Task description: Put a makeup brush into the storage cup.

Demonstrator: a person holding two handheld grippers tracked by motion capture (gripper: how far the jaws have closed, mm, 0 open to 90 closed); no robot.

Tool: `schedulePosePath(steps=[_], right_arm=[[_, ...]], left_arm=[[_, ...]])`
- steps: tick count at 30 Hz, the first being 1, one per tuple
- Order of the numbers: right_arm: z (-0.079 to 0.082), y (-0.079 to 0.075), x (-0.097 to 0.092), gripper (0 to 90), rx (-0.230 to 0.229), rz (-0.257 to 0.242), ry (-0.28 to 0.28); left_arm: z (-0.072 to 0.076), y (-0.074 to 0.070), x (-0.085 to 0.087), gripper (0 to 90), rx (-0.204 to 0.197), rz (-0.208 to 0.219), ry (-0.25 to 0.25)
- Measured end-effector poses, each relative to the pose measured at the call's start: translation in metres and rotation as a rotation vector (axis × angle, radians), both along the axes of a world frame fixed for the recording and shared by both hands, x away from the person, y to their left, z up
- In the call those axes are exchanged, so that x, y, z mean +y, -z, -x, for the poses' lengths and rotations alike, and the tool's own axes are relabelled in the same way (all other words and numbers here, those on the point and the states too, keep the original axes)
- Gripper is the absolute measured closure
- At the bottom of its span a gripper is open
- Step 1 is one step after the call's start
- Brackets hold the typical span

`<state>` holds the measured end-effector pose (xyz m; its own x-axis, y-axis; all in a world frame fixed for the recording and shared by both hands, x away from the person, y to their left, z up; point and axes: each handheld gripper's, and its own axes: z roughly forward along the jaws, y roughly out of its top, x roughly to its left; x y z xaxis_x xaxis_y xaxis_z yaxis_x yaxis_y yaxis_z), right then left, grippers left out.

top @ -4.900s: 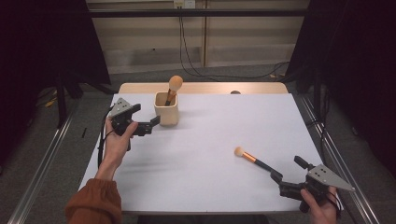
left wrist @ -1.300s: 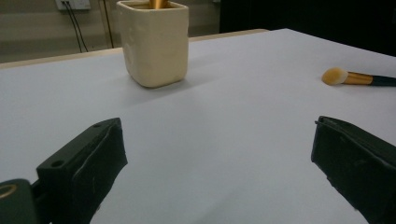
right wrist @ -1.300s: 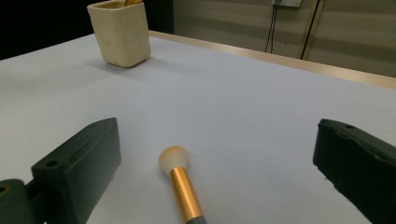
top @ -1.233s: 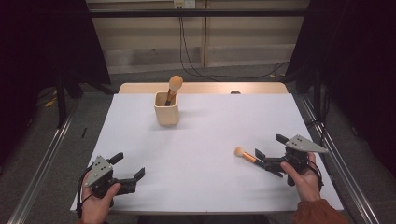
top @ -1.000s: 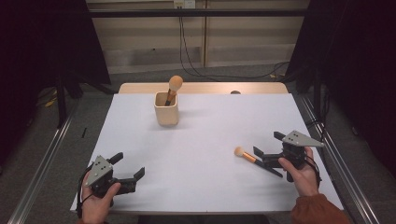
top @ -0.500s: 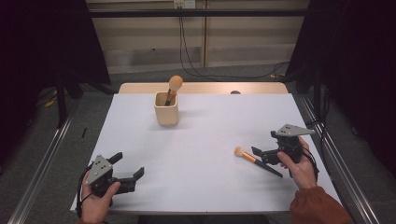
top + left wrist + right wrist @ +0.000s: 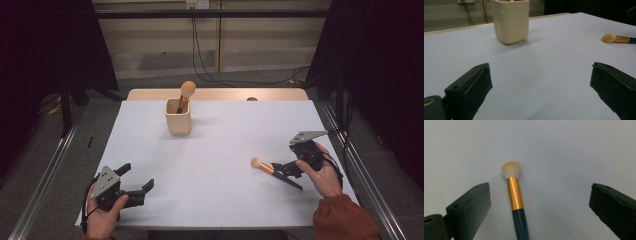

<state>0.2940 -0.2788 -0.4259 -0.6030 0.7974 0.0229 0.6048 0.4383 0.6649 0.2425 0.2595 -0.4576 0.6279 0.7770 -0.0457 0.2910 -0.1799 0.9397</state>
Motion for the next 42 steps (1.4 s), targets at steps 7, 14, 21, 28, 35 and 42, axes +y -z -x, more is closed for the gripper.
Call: schedulePosePath(steps=[7,14,21,28,35,42], right_arm=[[-0.005,0.003,0.004,5.4,0.075,0.078,-0.061],[-0.009,0.006,0.003,5.6,0.145,0.097,-0.082],[-0.015,0.008,0.011,5.5,0.217,0.197,-0.149],[-0.020,0.017,0.020,7.0,0.303,0.256,-0.194],[-0.023,0.025,0.027,5.9,0.364,0.303,-0.219],[-0.030,0.028,0.034,27.5,0.400,0.361,-0.264]], left_arm=[[-0.001,0.001,0.001,3.4,0.005,-0.002,-0.004],[-0.001,0.001,0.001,3.4,0.006,-0.005,-0.004],[-0.001,0.002,0.000,3.4,0.014,-0.012,-0.007],[-0.001,0.002,0.001,3.3,0.011,-0.013,-0.019],[-0.001,0.002,0.000,3.4,0.009,-0.030,-0.013],[-0.001,0.002,0.000,3.4,0.009,-0.030,-0.011]])
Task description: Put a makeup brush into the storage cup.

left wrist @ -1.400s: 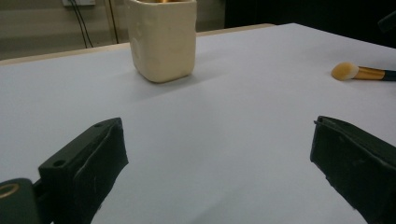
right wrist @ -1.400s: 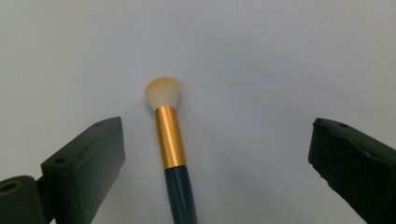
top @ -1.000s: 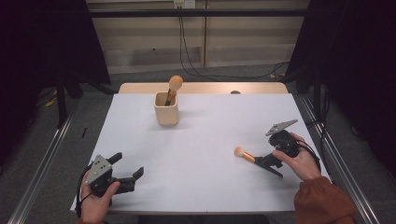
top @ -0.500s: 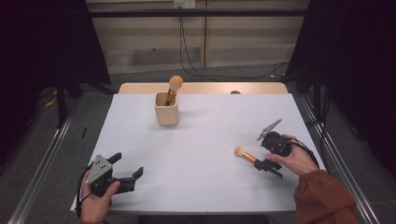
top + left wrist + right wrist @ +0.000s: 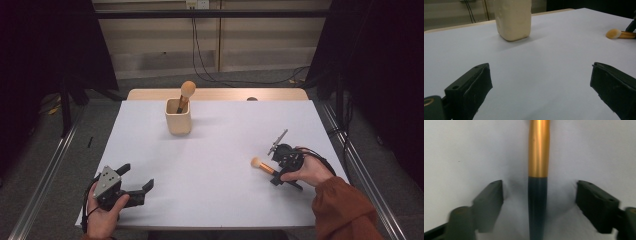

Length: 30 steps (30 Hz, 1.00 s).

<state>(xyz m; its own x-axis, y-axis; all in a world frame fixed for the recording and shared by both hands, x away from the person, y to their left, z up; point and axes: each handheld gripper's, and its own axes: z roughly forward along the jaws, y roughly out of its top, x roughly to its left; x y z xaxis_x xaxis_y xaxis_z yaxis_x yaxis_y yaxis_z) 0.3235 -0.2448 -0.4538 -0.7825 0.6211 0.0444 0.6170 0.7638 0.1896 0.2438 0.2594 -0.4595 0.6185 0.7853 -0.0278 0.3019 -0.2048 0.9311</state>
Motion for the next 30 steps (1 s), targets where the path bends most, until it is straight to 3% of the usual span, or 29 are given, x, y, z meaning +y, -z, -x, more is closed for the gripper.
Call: schedulePosePath(steps=[5,14,20,25,30], right_arm=[[-0.003,-0.001,0.004,36.7,-0.006,0.026,-0.008],[-0.004,-0.005,0.012,55.8,0.030,0.061,-0.059],[-0.006,-0.005,0.013,67.9,0.043,0.069,-0.042],[-0.006,-0.005,0.014,75.2,0.048,0.068,-0.040],[-0.007,-0.005,0.013,75.6,0.052,0.065,-0.034]], left_arm=[[0.000,0.000,0.000,3.4,-0.001,0.000,-0.001],[0.000,0.001,0.000,3.4,0.005,-0.004,0.006],[-0.001,0.001,-0.001,3.4,0.004,-0.004,0.009],[0.000,0.001,0.000,3.4,0.003,-0.007,0.005],[0.000,0.001,-0.001,3.4,0.005,-0.006,0.009]])
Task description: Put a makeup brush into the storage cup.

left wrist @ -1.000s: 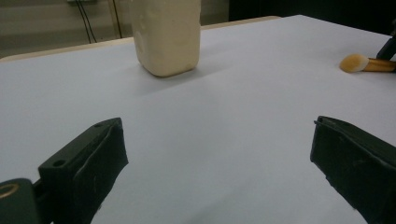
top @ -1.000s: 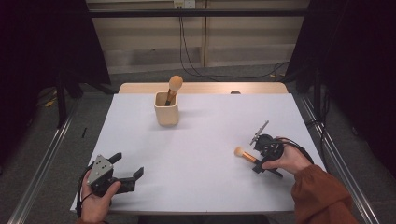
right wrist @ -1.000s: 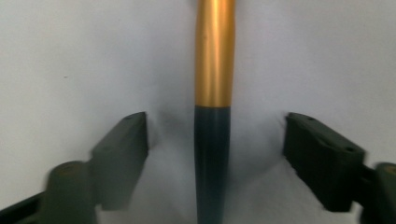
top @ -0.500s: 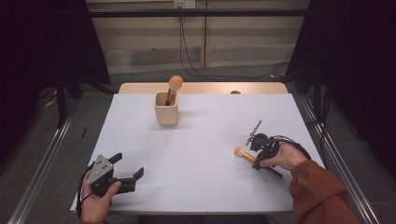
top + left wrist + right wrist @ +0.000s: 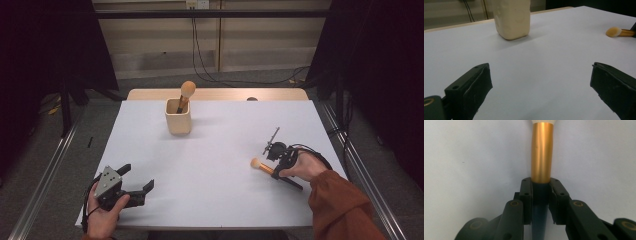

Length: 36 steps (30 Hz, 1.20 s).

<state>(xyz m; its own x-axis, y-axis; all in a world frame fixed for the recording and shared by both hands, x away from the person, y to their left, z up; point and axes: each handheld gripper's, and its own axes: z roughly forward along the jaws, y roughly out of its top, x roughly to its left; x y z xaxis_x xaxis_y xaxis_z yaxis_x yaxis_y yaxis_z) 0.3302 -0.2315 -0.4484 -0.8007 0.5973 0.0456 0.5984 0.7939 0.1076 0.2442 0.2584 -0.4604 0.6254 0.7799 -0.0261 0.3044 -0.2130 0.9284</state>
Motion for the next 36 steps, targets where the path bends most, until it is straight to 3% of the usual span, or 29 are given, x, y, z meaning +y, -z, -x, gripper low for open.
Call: schedulePosePath(steps=[13,19,26,36], right_arm=[[0.001,-0.002,-0.003,75.7,0.005,-0.022,0.039],[0.004,-0.007,-0.008,75.8,-0.007,-0.073,0.070],[0.008,-0.021,-0.016,75.7,-0.057,-0.148,0.121],[0.014,-0.037,-0.025,75.8,-0.191,-0.247,0.197]], left_arm=[[0.000,0.000,0.001,3.4,-0.002,-0.001,-0.003],[0.000,0.000,0.001,3.4,-0.001,0.004,-0.002],[0.000,0.000,0.001,3.4,0.002,0.008,-0.006],[0.000,0.000,0.001,3.4,0.008,0.013,0.002]])
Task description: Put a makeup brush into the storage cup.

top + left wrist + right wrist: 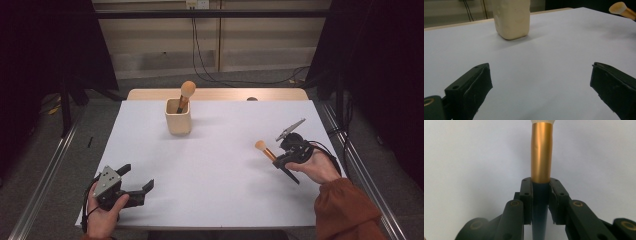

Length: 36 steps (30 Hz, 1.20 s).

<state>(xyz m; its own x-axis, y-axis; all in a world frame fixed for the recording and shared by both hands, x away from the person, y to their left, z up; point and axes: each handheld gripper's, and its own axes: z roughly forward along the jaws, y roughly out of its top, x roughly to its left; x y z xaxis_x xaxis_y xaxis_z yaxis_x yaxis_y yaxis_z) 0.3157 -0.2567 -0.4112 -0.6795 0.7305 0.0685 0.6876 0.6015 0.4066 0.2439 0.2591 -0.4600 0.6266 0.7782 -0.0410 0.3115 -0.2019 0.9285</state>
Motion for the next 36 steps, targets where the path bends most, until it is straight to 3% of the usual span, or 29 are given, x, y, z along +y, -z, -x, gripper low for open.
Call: schedulePosePath(steps=[6,20,25,36], right_arm=[[0.004,0.001,-0.004,75.7,-0.045,-0.103,0.093],[0.016,0.001,-0.009,75.7,-0.166,-0.247,0.185],[0.019,-0.001,-0.009,75.7,-0.228,-0.312,0.162],[0.026,0.010,-0.009,75.7,-0.333,-0.421,0.198]], left_arm=[[0.000,0.000,0.000,3.4,0.003,0.003,-0.005],[0.000,0.000,0.001,3.4,-0.003,0.001,-0.011],[0.000,0.000,0.001,3.4,-0.004,0.003,-0.003],[0.001,0.000,0.000,3.4,-0.002,-0.003,0.000]])
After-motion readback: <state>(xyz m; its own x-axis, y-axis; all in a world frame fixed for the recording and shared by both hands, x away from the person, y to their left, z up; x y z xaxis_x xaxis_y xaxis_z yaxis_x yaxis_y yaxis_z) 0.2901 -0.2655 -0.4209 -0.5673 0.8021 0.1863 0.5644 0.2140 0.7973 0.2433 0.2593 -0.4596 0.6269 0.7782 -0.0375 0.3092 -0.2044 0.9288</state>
